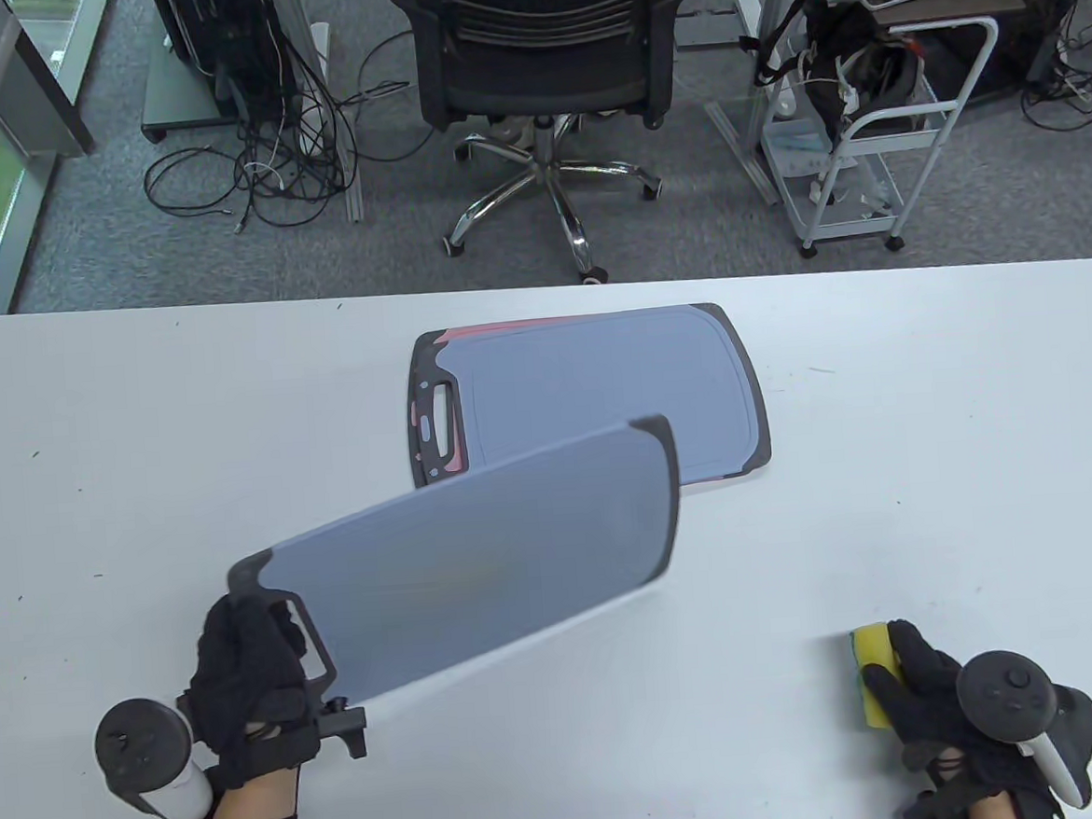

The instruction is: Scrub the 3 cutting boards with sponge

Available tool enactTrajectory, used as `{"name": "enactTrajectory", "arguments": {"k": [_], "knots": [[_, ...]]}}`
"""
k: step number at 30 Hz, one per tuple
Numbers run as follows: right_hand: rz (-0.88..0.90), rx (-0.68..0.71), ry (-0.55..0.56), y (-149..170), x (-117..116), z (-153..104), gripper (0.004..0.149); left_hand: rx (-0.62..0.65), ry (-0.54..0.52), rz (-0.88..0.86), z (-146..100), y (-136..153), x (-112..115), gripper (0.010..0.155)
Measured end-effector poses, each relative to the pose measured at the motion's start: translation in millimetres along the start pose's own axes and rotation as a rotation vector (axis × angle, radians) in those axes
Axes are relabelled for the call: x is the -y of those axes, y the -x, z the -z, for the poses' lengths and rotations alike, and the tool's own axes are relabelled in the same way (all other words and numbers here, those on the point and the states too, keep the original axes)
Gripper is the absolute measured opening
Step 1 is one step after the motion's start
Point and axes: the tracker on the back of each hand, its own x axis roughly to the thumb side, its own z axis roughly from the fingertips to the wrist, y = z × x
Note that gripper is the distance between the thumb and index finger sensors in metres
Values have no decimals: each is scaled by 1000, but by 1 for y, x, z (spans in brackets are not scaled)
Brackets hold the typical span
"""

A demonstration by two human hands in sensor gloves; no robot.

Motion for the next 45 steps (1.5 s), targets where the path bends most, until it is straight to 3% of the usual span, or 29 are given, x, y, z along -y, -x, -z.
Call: {"name": "enactTrajectory", "arguments": {"k": [4,6,10,17,21,25,32,37,41,45], "knots": [[8,8,14,2,3,-3,73,-278,379,-105,6,18,42,52],[11,9,17,1,3,-4,73,-313,417,-54,3,29,59,51],[3,34,16,-3,3,-6,73,-398,601,43,8,40,84,52],[36,71,88,-16,4,-4,73,-478,658,183,12,58,94,53],[-108,166,83,-56,-4,5,73,-527,691,176,12,64,99,54],[-244,263,27,-118,-29,26,72,-546,705,203,15,66,103,53],[-446,469,-20,-277,-111,64,72,-571,708,206,14,65,104,53],[-525,577,-43,-370,-163,70,72,-579,715,195,14,66,104,53],[-684,557,-73,-381,-181,74,71,-583,720,185,15,66,104,53],[-642,397,-52,-319,-148,88,71,-588,722,178,15,66,104,53]]}}
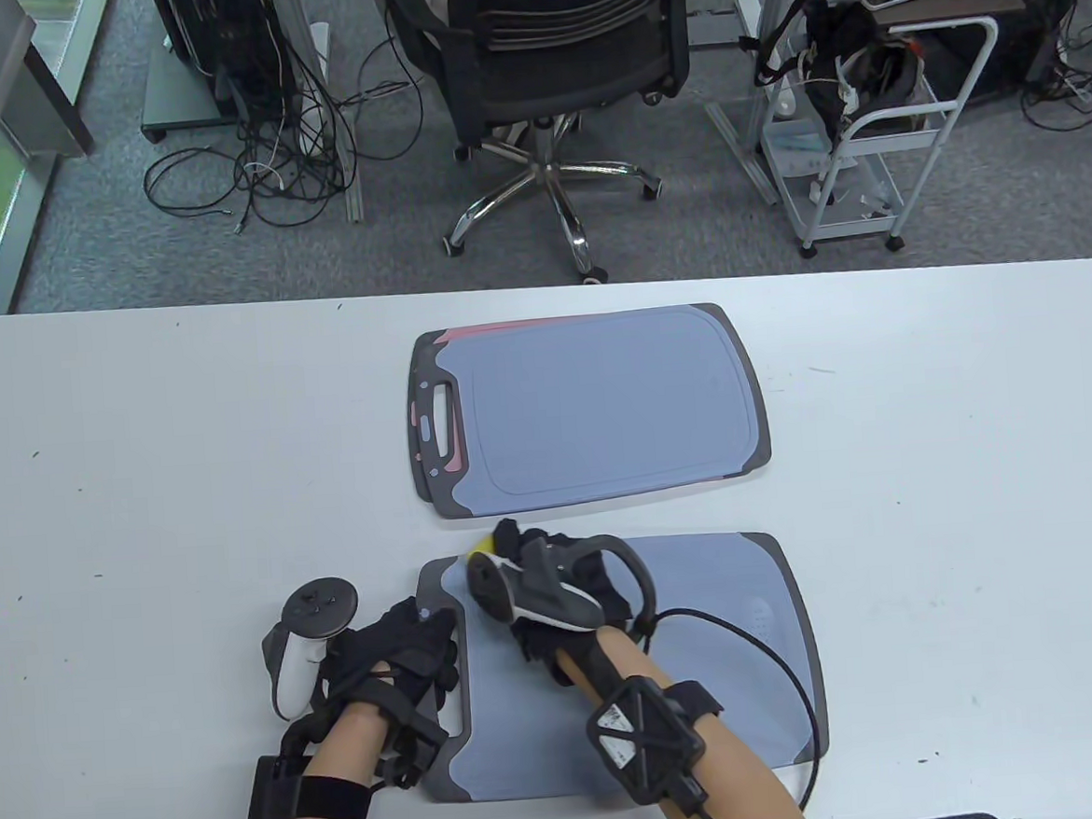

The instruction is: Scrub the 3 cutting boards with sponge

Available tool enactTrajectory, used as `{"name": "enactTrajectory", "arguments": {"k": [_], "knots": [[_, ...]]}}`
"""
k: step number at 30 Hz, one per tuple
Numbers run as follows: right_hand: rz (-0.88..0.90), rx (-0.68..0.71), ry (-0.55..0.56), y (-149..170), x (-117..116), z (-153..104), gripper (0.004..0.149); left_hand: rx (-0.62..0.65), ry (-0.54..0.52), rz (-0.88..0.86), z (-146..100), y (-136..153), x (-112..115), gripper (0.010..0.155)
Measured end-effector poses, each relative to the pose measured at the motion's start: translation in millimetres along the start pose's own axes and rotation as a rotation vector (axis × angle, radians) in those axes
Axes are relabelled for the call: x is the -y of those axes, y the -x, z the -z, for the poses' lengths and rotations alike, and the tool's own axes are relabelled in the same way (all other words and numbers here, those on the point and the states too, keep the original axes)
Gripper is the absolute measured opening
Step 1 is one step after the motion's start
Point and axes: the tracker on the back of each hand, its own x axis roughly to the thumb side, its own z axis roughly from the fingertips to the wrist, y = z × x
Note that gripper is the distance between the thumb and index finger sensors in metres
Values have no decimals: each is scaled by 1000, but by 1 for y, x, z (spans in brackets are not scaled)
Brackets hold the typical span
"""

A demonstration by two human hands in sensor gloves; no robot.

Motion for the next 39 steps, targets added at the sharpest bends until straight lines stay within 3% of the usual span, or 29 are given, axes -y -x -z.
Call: {"name": "enactTrajectory", "arguments": {"k": [3,4,6,7,9,11,13,16,19,20,22,24,26,31,33,36,39], "knots": [[-10,-209,-39,91,-15,-25,70,-1,-1,0,0,0,0,53],[10,-324,-55,135,-23,-41,70,-1,-1,0,1,0,0,53],[61,-474,-71,184,-32,-62,70,0,-1,0,1,1,0,53],[105,-523,-81,200,-34,-70,70,0,-2,1,1,1,0,53],[159,-532,-71,202,-36,-74,71,1,-1,2,1,1,-1,54],[76,-453,-54,178,-30,-66,71,2,-1,3,1,1,-1,53],[59,-257,-39,130,-22,-53,71,1,-2,3,1,1,-1,54],[116,48,-17,25,-8,-42,70,-1,1,0,1,1,-1,53],[-36,300,34,-63,4,-46,71,-1,7,-7,2,1,-1,53],[-54,353,45,-78,5,-48,72,0,12,-11,2,1,-1,53],[-140,306,54,-80,6,-50,71,-5,24,-29,2,2,-2,53],[-73,284,44,-57,3,-48,71,-4,23,-25,2,2,-1,54],[-16,159,20,-15,-4,-52,70,-3,11,-15,2,2,-1,53],[11,-235,-44,133,-29,-90,70,0,9,-13,2,2,-1,54],[36,-366,-84,177,-38,-105,70,0,7,-13,2,2,-1,54],[100,-425,-73,199,-43,-113,70,0,5,-9,2,2,-1,54],[32,-344,-64,172,-39,-102,70,0,9,-12,2,3,-1,54]]}}
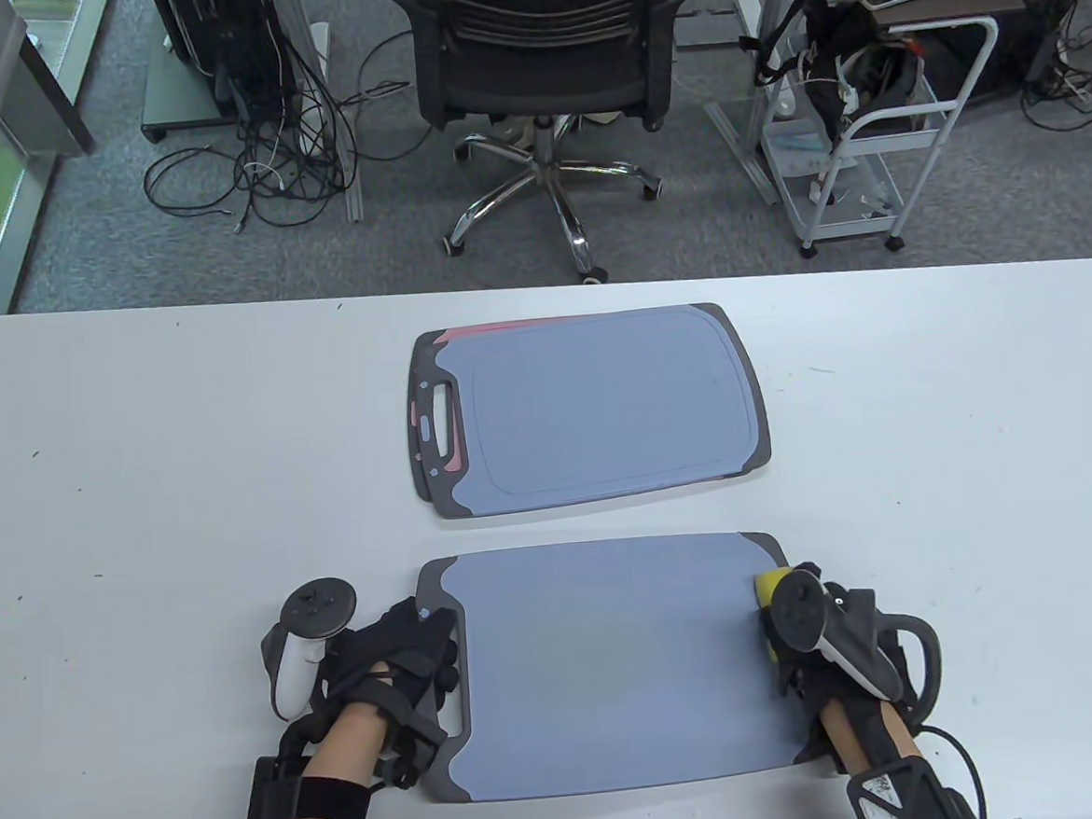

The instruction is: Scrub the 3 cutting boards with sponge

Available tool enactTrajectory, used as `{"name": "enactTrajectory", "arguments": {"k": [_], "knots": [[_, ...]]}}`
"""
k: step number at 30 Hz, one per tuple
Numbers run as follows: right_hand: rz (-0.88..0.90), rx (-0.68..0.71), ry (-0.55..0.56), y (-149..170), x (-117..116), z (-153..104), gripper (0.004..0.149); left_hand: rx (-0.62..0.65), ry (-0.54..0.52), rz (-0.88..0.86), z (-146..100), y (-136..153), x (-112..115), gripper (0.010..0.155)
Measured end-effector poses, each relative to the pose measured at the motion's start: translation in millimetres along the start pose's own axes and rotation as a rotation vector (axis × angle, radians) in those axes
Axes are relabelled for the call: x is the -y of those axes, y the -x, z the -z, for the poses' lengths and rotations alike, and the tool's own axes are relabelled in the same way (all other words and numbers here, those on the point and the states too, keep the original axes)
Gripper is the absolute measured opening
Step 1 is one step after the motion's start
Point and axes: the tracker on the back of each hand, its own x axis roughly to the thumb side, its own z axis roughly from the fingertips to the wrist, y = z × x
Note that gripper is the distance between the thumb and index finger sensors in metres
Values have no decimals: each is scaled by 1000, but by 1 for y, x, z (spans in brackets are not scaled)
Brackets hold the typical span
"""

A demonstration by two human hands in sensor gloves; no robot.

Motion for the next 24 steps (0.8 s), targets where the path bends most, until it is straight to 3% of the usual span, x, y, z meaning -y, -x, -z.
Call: {"name": "enactTrajectory", "arguments": {"k": [4,8,11,13,16,22,24], "knots": [[68,320,25,-98,11,-10,71,-1,5,-3,0,0,0,54],[-63,626,84,-201,22,-41,72,-2,5,-4,0,1,0,54],[-76,733,104,-233,24,-54,72,-2,4,-4,0,1,0,54],[-76,703,106,-228,24,-51,71,-4,7,-7,1,1,0,54],[-58,580,91,-189,20,-37,70,-3,8,-7,0,1,0,54],[-5,144,28,-33,1,-15,70,-3,8,-7,1,1,0,54],[50,11,-20,5,-6,-15,70,-3,8,-6,1,1,0,54]]}}
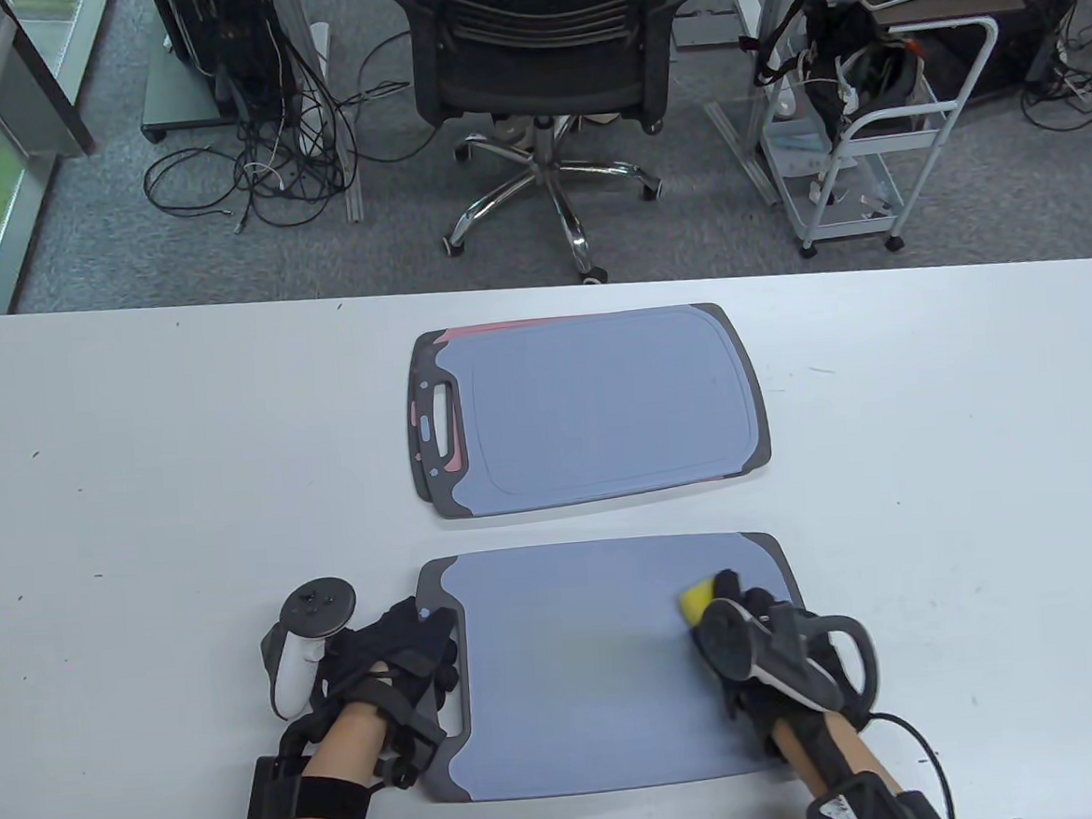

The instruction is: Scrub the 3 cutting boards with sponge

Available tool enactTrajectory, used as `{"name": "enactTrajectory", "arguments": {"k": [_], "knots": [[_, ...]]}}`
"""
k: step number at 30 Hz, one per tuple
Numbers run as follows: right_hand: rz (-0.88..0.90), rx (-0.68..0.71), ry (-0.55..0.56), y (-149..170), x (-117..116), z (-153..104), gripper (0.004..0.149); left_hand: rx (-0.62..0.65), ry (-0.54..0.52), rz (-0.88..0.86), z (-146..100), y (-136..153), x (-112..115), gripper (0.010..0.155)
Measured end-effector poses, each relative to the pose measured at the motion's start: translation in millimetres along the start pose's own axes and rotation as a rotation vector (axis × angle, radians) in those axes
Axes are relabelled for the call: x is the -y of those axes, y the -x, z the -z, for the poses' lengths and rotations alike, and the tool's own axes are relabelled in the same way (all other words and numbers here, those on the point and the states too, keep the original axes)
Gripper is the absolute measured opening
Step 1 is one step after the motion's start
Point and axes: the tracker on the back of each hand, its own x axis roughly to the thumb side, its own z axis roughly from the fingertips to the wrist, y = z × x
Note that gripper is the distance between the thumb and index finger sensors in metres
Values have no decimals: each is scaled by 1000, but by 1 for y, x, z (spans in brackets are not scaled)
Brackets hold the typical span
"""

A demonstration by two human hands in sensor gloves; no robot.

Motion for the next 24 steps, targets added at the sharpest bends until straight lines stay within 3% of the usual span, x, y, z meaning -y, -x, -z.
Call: {"name": "enactTrajectory", "arguments": {"k": [2,4,7,12,14,16,19,21,24], "knots": [[79,-59,21,14,1,-2,70,0,-5,7,0,0,0,54],[31,-6,40,-1,3,-1,71,0,-9,11,0,0,0,54],[-19,201,25,-58,7,-3,71,-1,-15,17,1,0,0,54],[-71,612,51,-195,14,-36,72,-2,-5,7,1,1,0,54],[-109,734,81,-234,16,-50,72,-1,0,3,1,0,0,54],[-107,779,101,-250,15,-55,72,-1,2,1,1,0,1,54],[-111,733,104,-236,15,-49,71,0,9,-5,1,0,1,55],[-127,631,107,-206,13,-39,71,-1,7,-4,1,0,1,55],[-123,430,81,-131,9,-21,70,0,7,-2,1,0,1,54]]}}
